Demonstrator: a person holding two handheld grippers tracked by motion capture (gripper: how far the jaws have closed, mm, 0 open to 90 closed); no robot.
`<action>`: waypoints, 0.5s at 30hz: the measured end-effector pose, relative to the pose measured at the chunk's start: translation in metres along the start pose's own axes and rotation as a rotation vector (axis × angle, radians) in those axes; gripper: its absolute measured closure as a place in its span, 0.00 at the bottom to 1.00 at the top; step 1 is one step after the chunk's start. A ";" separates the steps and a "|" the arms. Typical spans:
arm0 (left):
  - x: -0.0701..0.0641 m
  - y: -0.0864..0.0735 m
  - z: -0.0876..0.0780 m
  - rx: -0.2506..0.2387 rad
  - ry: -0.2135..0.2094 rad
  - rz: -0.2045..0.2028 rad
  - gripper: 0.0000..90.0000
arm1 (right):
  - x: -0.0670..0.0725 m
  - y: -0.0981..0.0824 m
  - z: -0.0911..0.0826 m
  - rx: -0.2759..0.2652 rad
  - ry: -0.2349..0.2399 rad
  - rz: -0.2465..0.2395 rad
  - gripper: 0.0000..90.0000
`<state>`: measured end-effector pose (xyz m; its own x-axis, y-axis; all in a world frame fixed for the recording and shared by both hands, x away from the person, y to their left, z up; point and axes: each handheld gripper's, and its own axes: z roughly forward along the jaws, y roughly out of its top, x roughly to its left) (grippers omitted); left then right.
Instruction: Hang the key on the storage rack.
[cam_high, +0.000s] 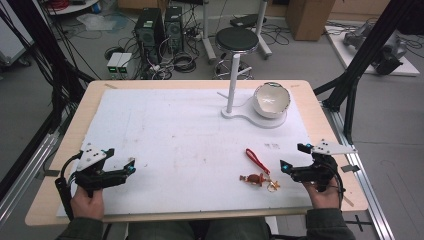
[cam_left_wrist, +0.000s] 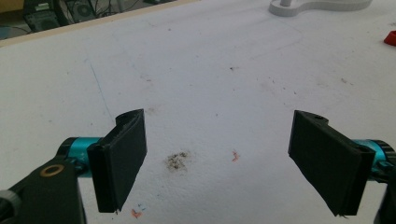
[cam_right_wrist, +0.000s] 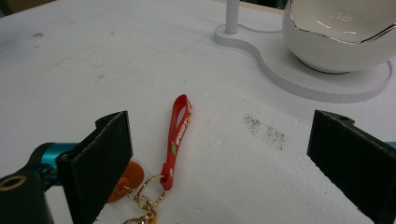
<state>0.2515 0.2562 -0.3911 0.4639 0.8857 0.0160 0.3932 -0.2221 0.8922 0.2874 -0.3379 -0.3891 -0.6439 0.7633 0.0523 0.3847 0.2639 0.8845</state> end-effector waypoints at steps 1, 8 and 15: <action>0.000 0.000 0.000 0.000 0.000 0.000 0.22 | 0.000 0.000 0.000 -0.001 -0.003 0.006 0.06; -0.001 0.000 -0.002 -0.012 0.003 0.006 0.22 | 0.003 0.001 -0.003 -0.004 -0.005 -0.001 0.06; -0.001 0.000 -0.002 -0.011 0.007 0.008 0.22 | 0.003 0.003 0.003 0.014 -0.003 0.000 0.06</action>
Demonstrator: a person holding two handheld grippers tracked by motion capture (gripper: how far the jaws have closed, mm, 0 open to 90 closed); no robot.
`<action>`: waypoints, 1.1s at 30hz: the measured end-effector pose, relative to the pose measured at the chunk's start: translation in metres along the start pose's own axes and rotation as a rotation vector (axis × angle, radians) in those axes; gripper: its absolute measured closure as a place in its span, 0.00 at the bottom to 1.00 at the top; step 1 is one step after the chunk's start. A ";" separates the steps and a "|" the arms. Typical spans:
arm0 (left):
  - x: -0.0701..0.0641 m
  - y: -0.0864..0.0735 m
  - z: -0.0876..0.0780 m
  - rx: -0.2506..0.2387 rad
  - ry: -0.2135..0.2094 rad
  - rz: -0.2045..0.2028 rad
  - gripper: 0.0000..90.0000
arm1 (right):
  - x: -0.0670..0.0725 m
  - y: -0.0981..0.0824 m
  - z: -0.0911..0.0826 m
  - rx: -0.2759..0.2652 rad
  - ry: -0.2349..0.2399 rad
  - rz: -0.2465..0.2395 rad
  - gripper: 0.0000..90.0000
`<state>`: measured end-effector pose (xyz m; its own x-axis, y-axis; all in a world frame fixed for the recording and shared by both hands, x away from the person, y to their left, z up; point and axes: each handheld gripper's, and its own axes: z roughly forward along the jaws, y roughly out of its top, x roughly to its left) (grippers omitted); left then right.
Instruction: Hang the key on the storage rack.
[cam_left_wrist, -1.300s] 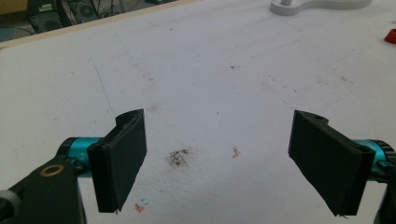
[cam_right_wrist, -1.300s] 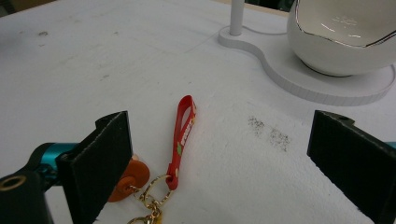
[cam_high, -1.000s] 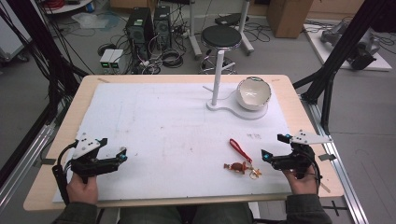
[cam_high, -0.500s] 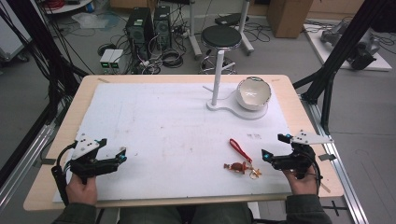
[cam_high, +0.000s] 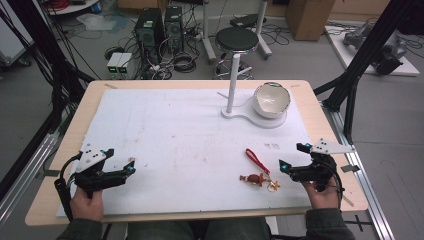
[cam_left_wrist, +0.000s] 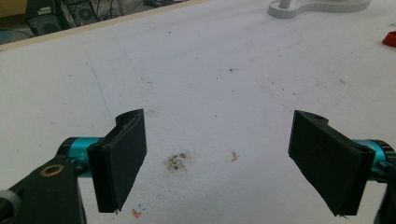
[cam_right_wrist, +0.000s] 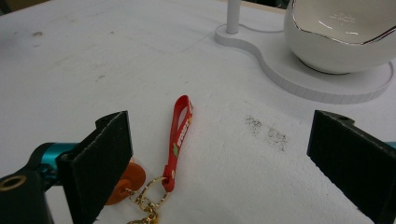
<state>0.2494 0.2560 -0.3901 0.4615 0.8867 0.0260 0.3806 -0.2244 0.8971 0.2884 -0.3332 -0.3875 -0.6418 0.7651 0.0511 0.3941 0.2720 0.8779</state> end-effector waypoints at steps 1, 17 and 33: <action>0.000 0.000 0.000 0.000 0.000 0.000 0.22 | 0.000 0.001 0.001 0.001 -0.003 -0.007 0.06; 0.001 0.000 0.001 -0.001 0.003 -0.003 0.22 | 0.006 0.016 0.025 0.051 0.010 -0.005 0.18; 0.001 -0.001 0.002 -0.001 0.002 -0.008 0.22 | 0.017 0.019 0.050 0.186 0.064 0.018 0.41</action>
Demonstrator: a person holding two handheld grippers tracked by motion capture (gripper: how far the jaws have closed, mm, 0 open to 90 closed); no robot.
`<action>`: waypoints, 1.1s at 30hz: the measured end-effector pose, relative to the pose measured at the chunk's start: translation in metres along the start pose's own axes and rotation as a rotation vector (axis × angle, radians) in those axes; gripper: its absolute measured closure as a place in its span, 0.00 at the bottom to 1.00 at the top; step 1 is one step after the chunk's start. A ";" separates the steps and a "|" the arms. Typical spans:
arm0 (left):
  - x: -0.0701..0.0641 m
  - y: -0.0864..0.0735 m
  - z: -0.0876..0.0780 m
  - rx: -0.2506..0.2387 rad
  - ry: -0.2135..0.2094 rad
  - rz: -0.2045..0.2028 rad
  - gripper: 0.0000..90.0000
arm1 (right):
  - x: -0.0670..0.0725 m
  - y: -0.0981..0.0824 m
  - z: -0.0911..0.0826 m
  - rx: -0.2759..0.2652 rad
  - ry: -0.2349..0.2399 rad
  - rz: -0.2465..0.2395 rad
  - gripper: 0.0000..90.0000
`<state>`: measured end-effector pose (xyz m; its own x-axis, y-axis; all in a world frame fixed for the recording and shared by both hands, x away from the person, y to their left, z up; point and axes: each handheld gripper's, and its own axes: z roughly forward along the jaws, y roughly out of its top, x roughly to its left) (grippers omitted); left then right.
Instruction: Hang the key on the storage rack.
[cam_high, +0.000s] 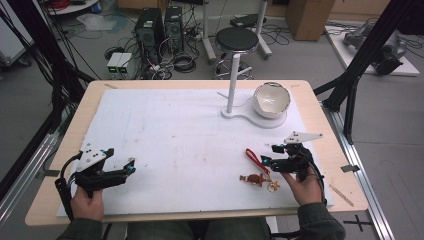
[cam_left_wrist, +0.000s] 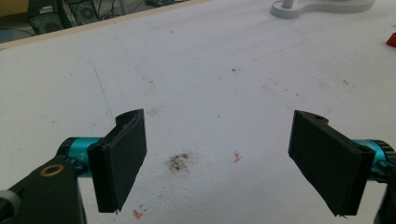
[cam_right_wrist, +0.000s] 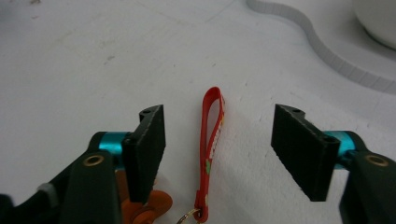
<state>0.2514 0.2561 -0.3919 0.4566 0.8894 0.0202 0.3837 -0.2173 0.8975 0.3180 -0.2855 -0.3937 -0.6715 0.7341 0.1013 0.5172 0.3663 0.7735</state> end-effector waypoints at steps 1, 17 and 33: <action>0.000 0.000 0.000 0.002 0.000 0.002 0.22 | 0.001 0.000 0.001 0.009 0.003 0.001 0.43; -0.001 0.001 0.001 0.003 0.000 0.002 0.22 | 0.001 -0.006 0.014 0.126 0.009 0.032 0.65; -0.002 0.001 0.003 0.009 -0.003 0.007 0.22 | 0.003 -0.009 0.026 0.214 -0.012 0.001 0.74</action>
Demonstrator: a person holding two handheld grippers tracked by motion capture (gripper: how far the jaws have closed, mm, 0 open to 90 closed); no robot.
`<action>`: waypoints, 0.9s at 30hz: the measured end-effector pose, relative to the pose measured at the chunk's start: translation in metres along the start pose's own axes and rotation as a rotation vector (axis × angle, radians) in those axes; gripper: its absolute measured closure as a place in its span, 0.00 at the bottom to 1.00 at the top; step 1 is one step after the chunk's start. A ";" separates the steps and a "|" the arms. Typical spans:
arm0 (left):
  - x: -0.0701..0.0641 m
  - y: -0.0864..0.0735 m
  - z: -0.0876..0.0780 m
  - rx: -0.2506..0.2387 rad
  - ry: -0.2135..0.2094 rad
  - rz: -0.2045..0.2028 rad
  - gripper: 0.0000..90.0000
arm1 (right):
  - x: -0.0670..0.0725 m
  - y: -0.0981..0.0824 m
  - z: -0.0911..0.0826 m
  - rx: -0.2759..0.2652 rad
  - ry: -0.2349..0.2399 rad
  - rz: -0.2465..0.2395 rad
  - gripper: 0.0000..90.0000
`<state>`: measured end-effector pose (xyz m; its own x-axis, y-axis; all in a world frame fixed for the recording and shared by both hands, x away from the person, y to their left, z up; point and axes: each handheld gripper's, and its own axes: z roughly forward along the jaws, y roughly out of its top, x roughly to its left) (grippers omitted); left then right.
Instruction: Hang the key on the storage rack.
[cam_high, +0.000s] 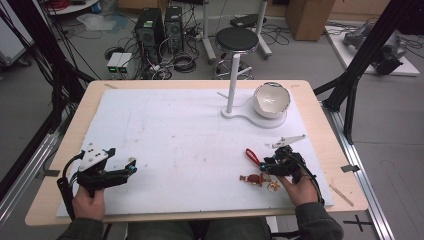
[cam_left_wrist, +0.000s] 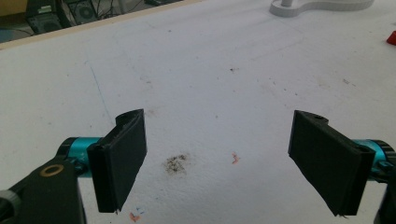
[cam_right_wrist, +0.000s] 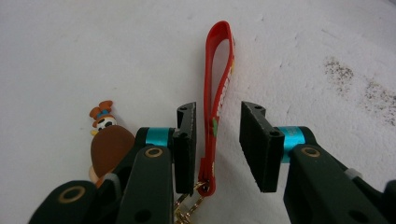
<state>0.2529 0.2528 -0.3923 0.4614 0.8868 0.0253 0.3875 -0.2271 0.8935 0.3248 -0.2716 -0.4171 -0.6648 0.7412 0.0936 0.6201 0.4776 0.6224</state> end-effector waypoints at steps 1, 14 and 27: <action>0.000 0.000 0.000 0.000 -0.001 0.003 0.22 | 0.000 0.000 0.001 0.002 -0.002 -0.004 0.74; 0.000 0.000 0.001 0.001 -0.001 0.004 0.22 | 0.001 0.000 0.007 0.046 -0.009 -0.027 0.81; -0.001 0.000 0.002 0.004 -0.001 0.000 0.22 | 0.003 0.001 0.012 0.071 -0.024 -0.042 0.91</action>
<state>0.2539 0.2514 -0.3931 0.4621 0.8865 0.0247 0.3905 -0.2284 0.8918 0.3285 -0.2634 -0.4251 -0.6811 0.7305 0.0490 0.6204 0.5403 0.5685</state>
